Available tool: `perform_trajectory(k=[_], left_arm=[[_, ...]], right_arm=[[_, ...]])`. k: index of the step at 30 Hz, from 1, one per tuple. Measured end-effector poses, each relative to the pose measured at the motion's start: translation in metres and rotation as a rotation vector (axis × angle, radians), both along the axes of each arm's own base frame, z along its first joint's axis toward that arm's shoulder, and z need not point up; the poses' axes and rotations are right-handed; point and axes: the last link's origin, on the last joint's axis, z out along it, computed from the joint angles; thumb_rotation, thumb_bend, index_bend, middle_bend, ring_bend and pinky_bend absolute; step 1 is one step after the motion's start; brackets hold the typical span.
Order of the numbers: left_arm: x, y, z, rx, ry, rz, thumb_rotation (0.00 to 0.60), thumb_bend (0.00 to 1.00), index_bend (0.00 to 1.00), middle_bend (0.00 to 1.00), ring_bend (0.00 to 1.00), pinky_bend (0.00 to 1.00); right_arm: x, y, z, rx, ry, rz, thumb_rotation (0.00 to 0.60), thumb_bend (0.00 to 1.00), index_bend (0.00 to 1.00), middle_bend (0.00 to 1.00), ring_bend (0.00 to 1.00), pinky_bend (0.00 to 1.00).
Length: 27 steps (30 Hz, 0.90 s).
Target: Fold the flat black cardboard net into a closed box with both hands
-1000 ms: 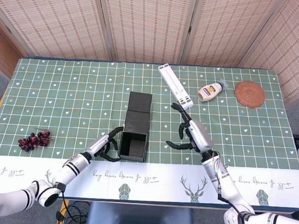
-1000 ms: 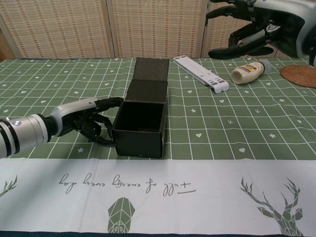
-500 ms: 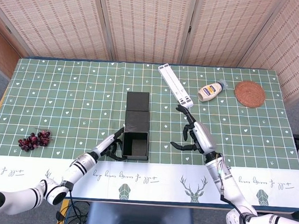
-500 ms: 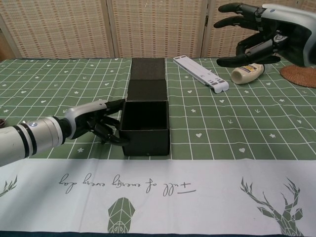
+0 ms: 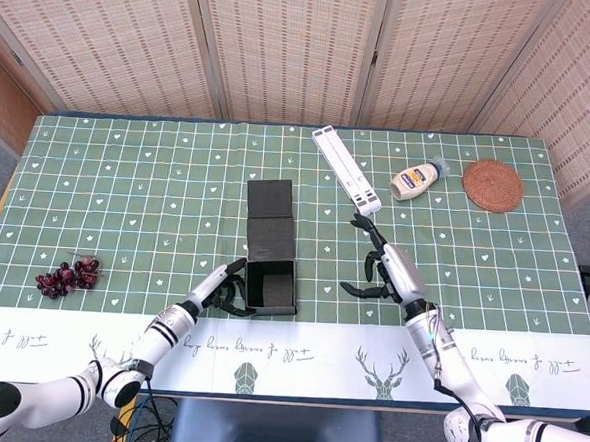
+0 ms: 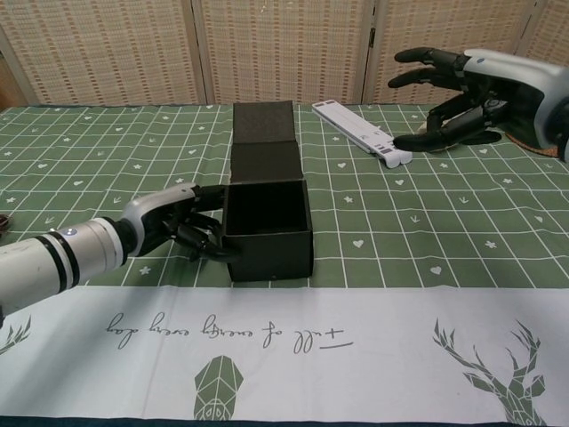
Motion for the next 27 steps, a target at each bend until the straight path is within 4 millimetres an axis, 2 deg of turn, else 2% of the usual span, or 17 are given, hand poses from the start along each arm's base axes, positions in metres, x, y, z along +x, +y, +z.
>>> perform_trajectory(k=[8,15,22,27], left_arm=[[0.0,-0.001,0.009,0.013,-0.014,-0.019,0.6,0.16,0.31,0.31,0.54,0.74],[0.001,-0.006,0.032,0.026,-0.038,-0.051,0.6,0.16,0.31,0.32,0.54,0.74],[0.004,-0.021,0.055,0.025,-0.063,-0.091,0.6,0.16,0.31,0.32,0.54,0.74],[0.012,-0.033,0.069,0.02,-0.079,-0.138,0.6,0.16,0.31,0.32,0.54,0.74]], right_arm=[[-0.009,-0.006,-0.008,0.028,0.032,-0.036,0.6,0.27,0.0,0.12,0.71,1.0],[-0.014,-0.021,-0.026,0.076,0.077,-0.078,0.6,0.28,0.0,0.12,0.71,1.0],[-0.002,-0.04,-0.052,0.108,0.093,-0.086,0.6,0.28,0.0,0.12,0.71,1.0],[0.018,-0.055,-0.074,0.119,0.087,-0.075,0.6,0.26,0.0,0.12,0.71,1.0]])
